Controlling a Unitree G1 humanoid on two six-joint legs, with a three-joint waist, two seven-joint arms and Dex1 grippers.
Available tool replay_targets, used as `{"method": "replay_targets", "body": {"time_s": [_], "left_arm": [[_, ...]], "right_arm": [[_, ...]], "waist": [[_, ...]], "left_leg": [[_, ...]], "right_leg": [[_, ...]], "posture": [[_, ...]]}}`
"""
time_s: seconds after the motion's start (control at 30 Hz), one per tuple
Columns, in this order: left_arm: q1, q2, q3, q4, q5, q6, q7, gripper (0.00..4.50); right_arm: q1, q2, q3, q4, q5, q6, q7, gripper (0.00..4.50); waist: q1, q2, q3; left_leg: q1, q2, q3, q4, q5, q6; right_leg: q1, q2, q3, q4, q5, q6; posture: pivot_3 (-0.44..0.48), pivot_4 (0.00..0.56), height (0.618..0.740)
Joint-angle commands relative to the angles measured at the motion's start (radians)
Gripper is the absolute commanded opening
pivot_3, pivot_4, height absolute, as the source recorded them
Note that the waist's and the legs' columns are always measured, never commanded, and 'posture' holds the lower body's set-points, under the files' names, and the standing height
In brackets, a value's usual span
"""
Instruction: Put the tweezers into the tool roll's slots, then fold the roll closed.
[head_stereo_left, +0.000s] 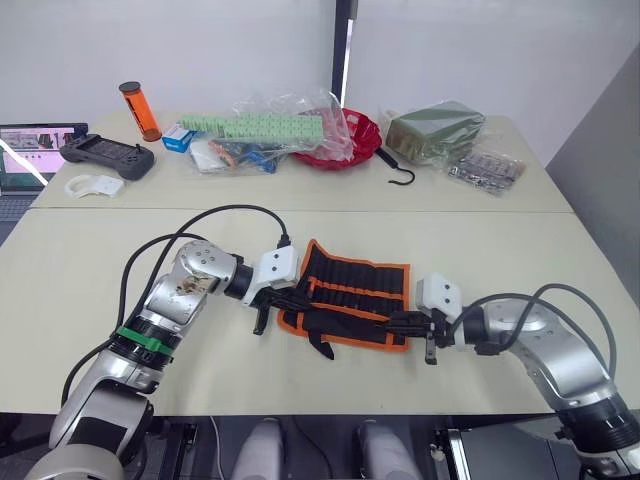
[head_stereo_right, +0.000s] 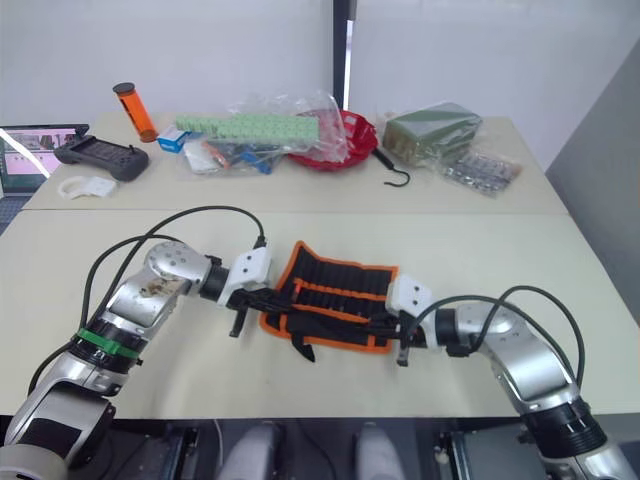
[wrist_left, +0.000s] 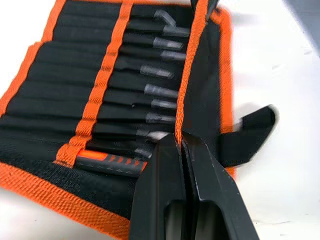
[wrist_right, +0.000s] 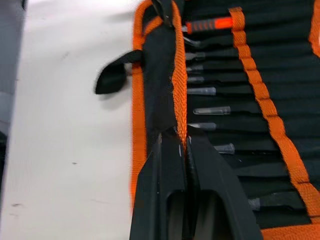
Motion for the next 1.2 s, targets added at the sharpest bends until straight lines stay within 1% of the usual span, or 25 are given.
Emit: {"method": "replay_targets", "body": {"time_s": [0.03, 0.2, 0.33, 0.37, 0.4, 0.5, 0.57, 0.7, 0.8, 0.97, 1.07, 1.2], "left_arm": [[0.003, -0.006, 0.000, 0.010, 0.043, -0.004, 0.048, 0.00], [0.002, -0.023, 0.012, 0.021, 0.060, -0.004, 0.094, 0.00], [0.003, -0.044, 0.036, 0.019, 0.040, 0.048, 0.124, 0.00], [0.006, -0.046, 0.040, 0.011, 0.033, 0.059, 0.126, 0.29], [0.008, -0.047, 0.043, 0.004, 0.027, 0.068, 0.125, 0.62], [0.014, -0.047, 0.063, -0.022, 0.003, 0.083, 0.120, 1.56], [0.003, -0.051, 0.102, -0.033, -0.031, 0.085, 0.128, 2.22], [-0.061, -0.052, 0.207, -0.059, -0.149, 0.134, 0.104, 3.54], [-0.076, -0.039, 0.233, -0.077, -0.180, 0.145, 0.089, 4.48], [-0.044, -0.046, 0.244, -0.100, -0.208, 0.139, 0.098, 4.48], [-0.001, -0.054, 0.223, -0.128, -0.200, 0.133, 0.109, 3.61], [0.062, -0.058, 0.163, -0.156, -0.152, 0.091, 0.119, 2.28]], "right_arm": [[-0.013, 0.015, 0.005, 0.038, -0.039, -0.038, -0.016, 0.03], [-0.006, 0.058, 0.004, 0.098, -0.085, -0.082, -0.058, 0.03], [0.015, 0.074, -0.016, 0.124, -0.122, -0.125, -0.107, 0.03], [0.018, 0.082, -0.026, 0.128, -0.113, -0.126, -0.112, 0.01], [0.019, 0.088, -0.033, 0.129, -0.105, -0.126, -0.113, 0.28], [0.025, 0.089, -0.048, 0.114, -0.081, -0.121, -0.101, 1.25], [0.027, 0.078, -0.056, 0.089, -0.072, -0.131, -0.086, 1.93], [0.006, 0.072, -0.118, 0.024, 0.010, -0.079, -0.074, 3.27], [-0.005, 0.076, -0.146, 0.005, 0.043, -0.057, -0.073, 3.28], [-0.017, 0.099, -0.154, -0.035, 0.102, -0.005, -0.084, 3.28], [-0.019, 0.124, -0.118, -0.068, 0.100, 0.018, -0.104, 2.43], [-0.012, 0.164, -0.060, -0.078, 0.052, 0.017, -0.153, 1.07]], "waist": [[0.000, 0.000, 0.000], [0.001, 0.000, 0.000], [0.002, 0.000, 0.000], [0.002, 0.000, 0.000], [0.002, 0.000, 0.000], [0.001, 0.000, 0.000], [0.002, 0.000, 0.000], [0.001, 0.000, 0.000], [0.000, 0.000, 0.000], [-0.003, 0.000, 0.000], [-0.005, 0.000, 0.000], [-0.003, 0.000, 0.000]], "left_leg": [[0.000, 0.000, 0.000, 0.000, 0.000, 0.000], [-0.001, 0.000, 0.000, 0.004, -0.001, 0.001], [0.000, 0.000, 0.000, 0.005, -0.001, 0.001], [0.000, 0.000, 0.000, 0.005, -0.001, 0.001], [0.000, 0.000, 0.000, 0.005, -0.001, 0.001], [0.000, 0.000, 0.000, 0.005, -0.001, 0.001], [0.000, 0.000, 0.000, 0.005, -0.001, 0.001], [-0.001, 0.000, 0.000, 0.006, -0.001, 0.001], [-0.001, 0.000, 0.000, 0.005, -0.001, 0.001], [0.000, 0.000, 0.000, 0.005, -0.001, 0.002], [-0.001, 0.000, 0.000, 0.005, -0.001, 0.002], [-0.001, 0.000, 0.000, 0.005, -0.001, 0.002]], "right_leg": [[0.000, 0.000, 0.000, 0.000, 0.000, 0.000], [0.000, 0.000, 0.000, 0.003, 0.000, 0.000], [0.000, 0.000, 0.000, 0.005, 0.000, 0.000], [0.000, 0.000, 0.000, 0.005, 0.000, 0.000], [0.000, 0.000, 0.000, 0.005, 0.000, 0.000], [0.000, 0.000, 0.000, 0.005, 0.000, 0.000], [0.000, 0.000, 0.000, 0.006, 0.000, 0.000], [-0.001, 0.000, 0.000, 0.006, 0.000, 0.000], [-0.001, 0.000, 0.000, 0.006, 0.000, 0.000], [0.000, 0.000, 0.000, 0.006, 0.000, 0.000], [-0.001, 0.000, 0.000, 0.006, 0.000, 0.000], [-0.001, 0.000, 0.000, 0.006, 0.000, 0.000]], "posture": [[0.000, 0.150, 0.740], [0.000, 0.150, 0.740], [0.000, 0.150, 0.740], [0.000, 0.150, 0.740], [0.000, 0.150, 0.740], [0.000, 0.150, 0.740], [0.000, 0.150, 0.740], [0.000, 0.150, 0.740], [0.000, 0.150, 0.740], [0.000, 0.150, 0.740], [0.000, 0.150, 0.740], [0.000, 0.150, 0.740]]}}
